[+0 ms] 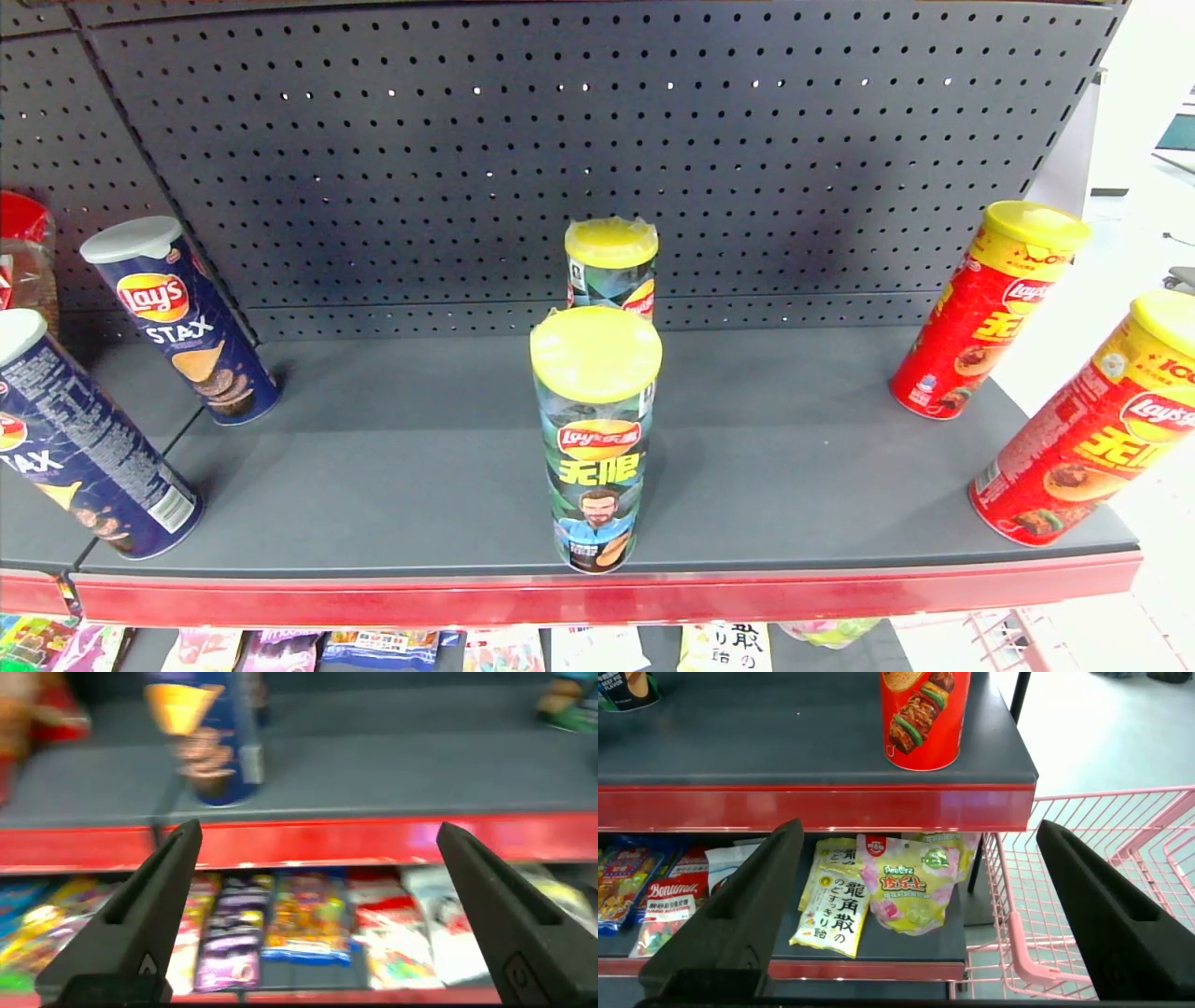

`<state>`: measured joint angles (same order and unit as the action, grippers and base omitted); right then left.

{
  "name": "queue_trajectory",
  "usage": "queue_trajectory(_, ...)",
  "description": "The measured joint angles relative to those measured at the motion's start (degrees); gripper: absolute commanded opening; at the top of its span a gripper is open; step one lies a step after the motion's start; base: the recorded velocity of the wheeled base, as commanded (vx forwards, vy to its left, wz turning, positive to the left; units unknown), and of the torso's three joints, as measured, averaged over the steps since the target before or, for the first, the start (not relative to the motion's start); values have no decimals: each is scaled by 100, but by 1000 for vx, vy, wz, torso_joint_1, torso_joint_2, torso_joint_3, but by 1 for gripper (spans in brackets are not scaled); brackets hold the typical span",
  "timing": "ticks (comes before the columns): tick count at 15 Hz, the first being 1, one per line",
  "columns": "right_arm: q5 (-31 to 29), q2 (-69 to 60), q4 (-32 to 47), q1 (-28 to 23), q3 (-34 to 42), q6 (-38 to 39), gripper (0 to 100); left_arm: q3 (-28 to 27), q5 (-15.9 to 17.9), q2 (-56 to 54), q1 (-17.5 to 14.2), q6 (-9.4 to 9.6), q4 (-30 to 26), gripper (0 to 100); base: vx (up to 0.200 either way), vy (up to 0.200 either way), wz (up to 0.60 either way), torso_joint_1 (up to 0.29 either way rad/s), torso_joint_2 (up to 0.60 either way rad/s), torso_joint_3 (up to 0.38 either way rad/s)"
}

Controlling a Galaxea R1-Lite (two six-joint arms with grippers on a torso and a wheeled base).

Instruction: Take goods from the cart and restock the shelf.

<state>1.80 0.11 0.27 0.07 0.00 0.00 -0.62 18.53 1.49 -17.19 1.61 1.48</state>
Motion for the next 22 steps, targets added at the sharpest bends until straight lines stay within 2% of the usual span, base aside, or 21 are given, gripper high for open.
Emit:
queue_trajectory(2,-4,0,0,0,0,-2,100,2,550,83,33,-13,7,100,0,0,0,0,0,0)
queue_trajectory(5,-6,0,0,0,-2,-18,100,10,569,564,71,-50,11,100,0,0,0,0,0,0)
queue_trajectory(6,-6,0,0,0,-2,-16,100,10,610,840,217,-82,13,100,0,0,0,0,0,0)
queue_trajectory(7,-4,0,0,0,-2,-18,100,10,656,1056,538,-104,16,100,0,0,0,0,0,0)
queue_trajectory(9,-6,0,0,0,-2,-21,100,13,610,1187,1510,-204,22,100,0,0,0,0,0,0)
queue_trajectory(10,-6,0,0,0,-2,-22,100,13,322,1086,1969,-272,29,100,0,0,0,0,0,0)
queue_trajectory(11,-6,0,0,0,-2,-18,100,21,-193,934,2203,-295,55,100,0,0,0,0,0,0)
queue_trajectory(13,-6,0,0,0,-2,-16,100,40,-2192,647,2415,-247,128,100,0,0,0,0,0,0)
queue_trajectory(14,-6,0,0,0,-2,-11,100,46,-2649,575,2447,-201,141,100,0,0,0,0,0,0)
queue_trajectory(15,-6,0,0,0,-2,-10,100,55,-2726,523,2478,-168,132,100,0,0,0,0,0,0)
queue_trajectory(16,-4,0,2,0,0,-11,100,57,-2526,490,2567,-177,126,100,0,0,0,0,0,0)
queue_trajectory(18,0,0,0,0,-2,-11,100,57,-1621,449,2818,-205,-166,100,0,0,0,0,0,0)
queue_trajectory(20,-2,0,0,0,-2,-18,100,57,-1563,435,2867,-207,-191,100,0,0,0,0,0,0)
queue_trajectory(21,-4,0,0,0,-2,-13,100,57,-1580,451,2779,-204,-183,100,0,0,0,0,0,0)
queue_trajectory(22,-4,0,0,0,0,-18,100,55,-1596,485,2523,-199,-183,100,0,0,0,0,0,0)
